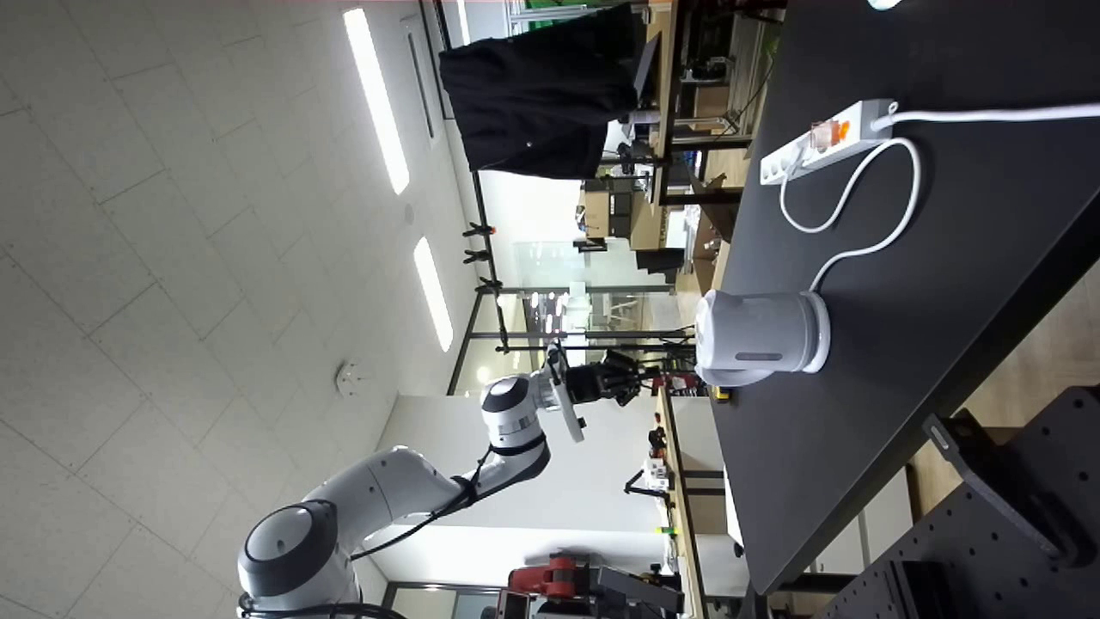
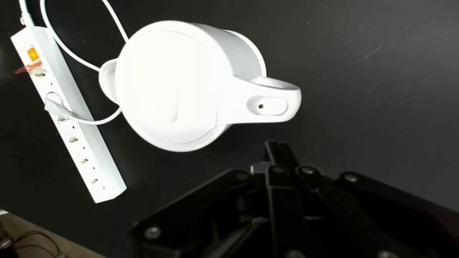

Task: Press the switch on the kettle

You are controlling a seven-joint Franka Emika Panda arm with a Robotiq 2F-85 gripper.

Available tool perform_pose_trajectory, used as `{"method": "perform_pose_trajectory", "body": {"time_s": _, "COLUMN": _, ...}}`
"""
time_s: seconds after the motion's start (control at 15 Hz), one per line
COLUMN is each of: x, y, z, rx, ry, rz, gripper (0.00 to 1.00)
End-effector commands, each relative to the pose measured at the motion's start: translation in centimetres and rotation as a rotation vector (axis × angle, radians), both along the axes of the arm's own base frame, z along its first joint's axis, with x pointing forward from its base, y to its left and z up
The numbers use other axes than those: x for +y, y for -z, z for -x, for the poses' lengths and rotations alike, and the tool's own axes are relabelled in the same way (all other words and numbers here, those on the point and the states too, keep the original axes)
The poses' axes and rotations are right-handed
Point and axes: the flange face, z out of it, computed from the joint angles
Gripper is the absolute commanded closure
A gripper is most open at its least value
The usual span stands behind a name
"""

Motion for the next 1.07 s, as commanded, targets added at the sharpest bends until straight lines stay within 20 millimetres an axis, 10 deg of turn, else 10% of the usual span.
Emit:
{"method": "perform_pose_trajectory", "body": {"time_s": 0.0, "x": -1.3, "y": -2.1, "z": 1.0, "rx": -0.003, "ry": 0.033, "rz": 0.012, "gripper": 0.68}}
{"method": "perform_pose_trajectory", "body": {"time_s": 0.67, "x": -2.8, "y": -1.7, "z": 1.1, "rx": 0.069, "ry": 0.063, "rz": 0.053, "gripper": 0.02}}
{"method": "perform_pose_trajectory", "body": {"time_s": 0.73, "x": -2.8, "y": -1.7, "z": 1.2, "rx": 0.074, "ry": 0.063, "rz": 0.056, "gripper": 0.19}}
{"method": "perform_pose_trajectory", "body": {"time_s": 1.0, "x": -2.6, "y": -1.4, "z": 1.2, "rx": 0.078, "ry": 0.059, "rz": 0.055, "gripper": 0.01}}
